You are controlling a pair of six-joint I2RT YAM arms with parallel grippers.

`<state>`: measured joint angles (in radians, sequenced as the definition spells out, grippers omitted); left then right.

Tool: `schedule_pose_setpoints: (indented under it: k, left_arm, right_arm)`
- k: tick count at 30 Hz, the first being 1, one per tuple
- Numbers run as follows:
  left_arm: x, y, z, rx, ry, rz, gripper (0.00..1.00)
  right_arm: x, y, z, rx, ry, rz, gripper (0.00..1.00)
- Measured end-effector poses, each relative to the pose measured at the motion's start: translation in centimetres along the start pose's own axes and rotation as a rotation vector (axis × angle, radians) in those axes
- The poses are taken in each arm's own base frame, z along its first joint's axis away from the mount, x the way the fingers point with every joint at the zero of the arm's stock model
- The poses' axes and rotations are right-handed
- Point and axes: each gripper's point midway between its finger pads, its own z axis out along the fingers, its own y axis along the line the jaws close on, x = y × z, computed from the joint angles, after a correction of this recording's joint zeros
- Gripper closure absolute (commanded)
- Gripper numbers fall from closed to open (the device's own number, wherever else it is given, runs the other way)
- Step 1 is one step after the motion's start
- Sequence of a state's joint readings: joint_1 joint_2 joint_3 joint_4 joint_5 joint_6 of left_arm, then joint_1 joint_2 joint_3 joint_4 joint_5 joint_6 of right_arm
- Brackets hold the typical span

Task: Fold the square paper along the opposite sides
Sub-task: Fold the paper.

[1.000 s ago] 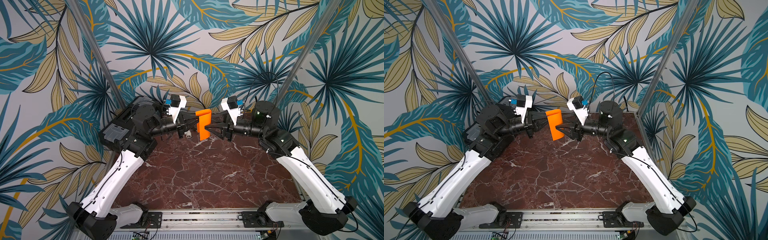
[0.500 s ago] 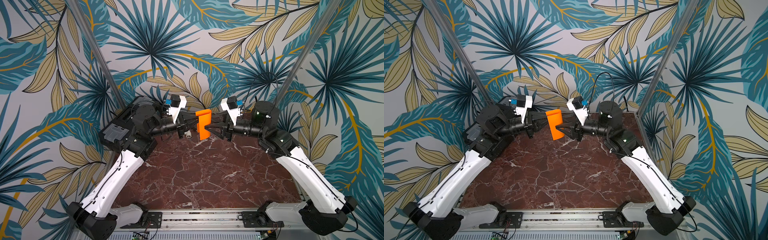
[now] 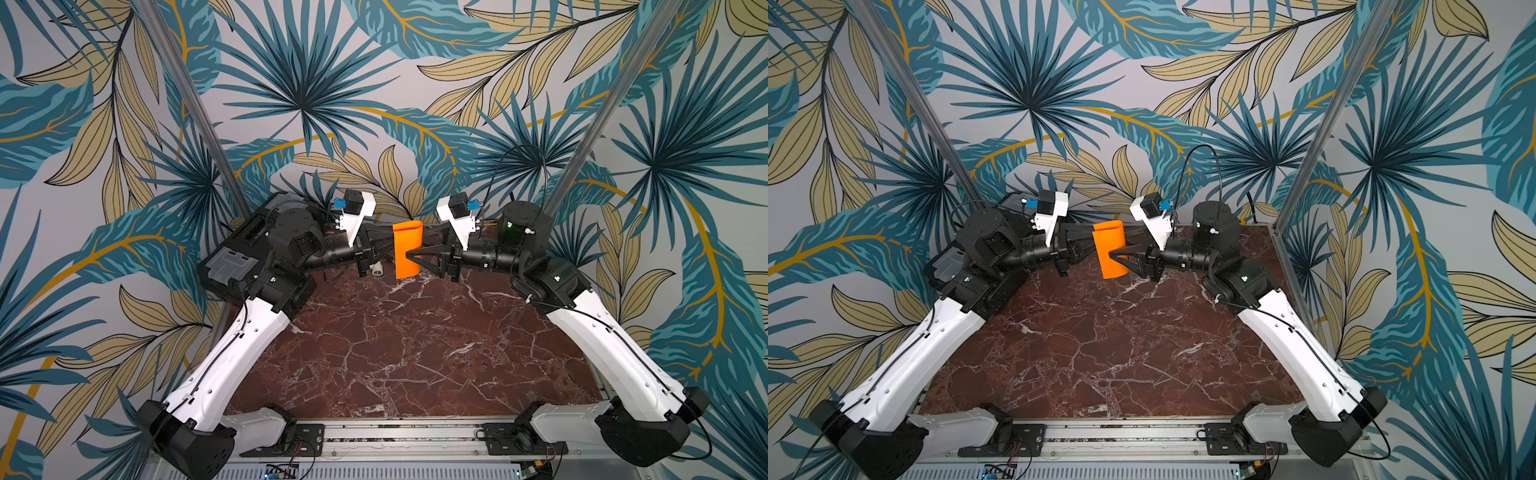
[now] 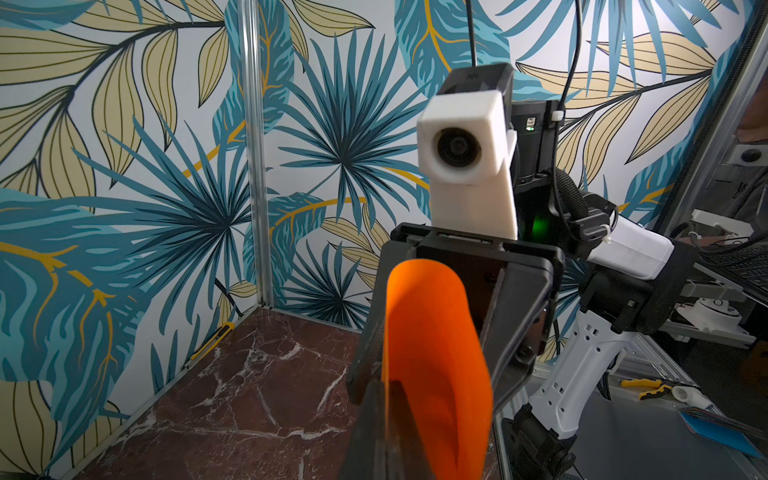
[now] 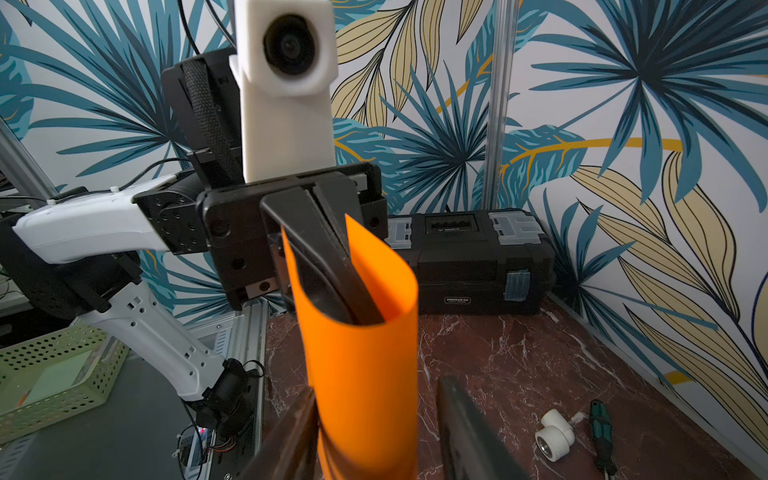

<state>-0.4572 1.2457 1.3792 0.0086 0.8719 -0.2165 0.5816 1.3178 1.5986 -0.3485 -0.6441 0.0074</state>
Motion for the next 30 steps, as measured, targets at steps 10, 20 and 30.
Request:
schedule_pose_setpoints:
  k: [10,20,30]
  left_arm:
    - [0.5,0.1,0.0,-0.004,0.019,-0.016,1.0]
    - [1.0,0.2,0.0,-0.008,0.037,-0.015,1.0]
    - [0.4,0.0,-0.1,-0.009,0.035,0.004,1.0]
  right_arm:
    - [0.0,0.0,0.0,-0.001,0.0,0.0,0.53]
    - [0.1,0.2,0.0,-0.01,0.002,0.0,0.52]
    - [0.7,0.2,0.2,-0.018,0.013,0.005,0.52]
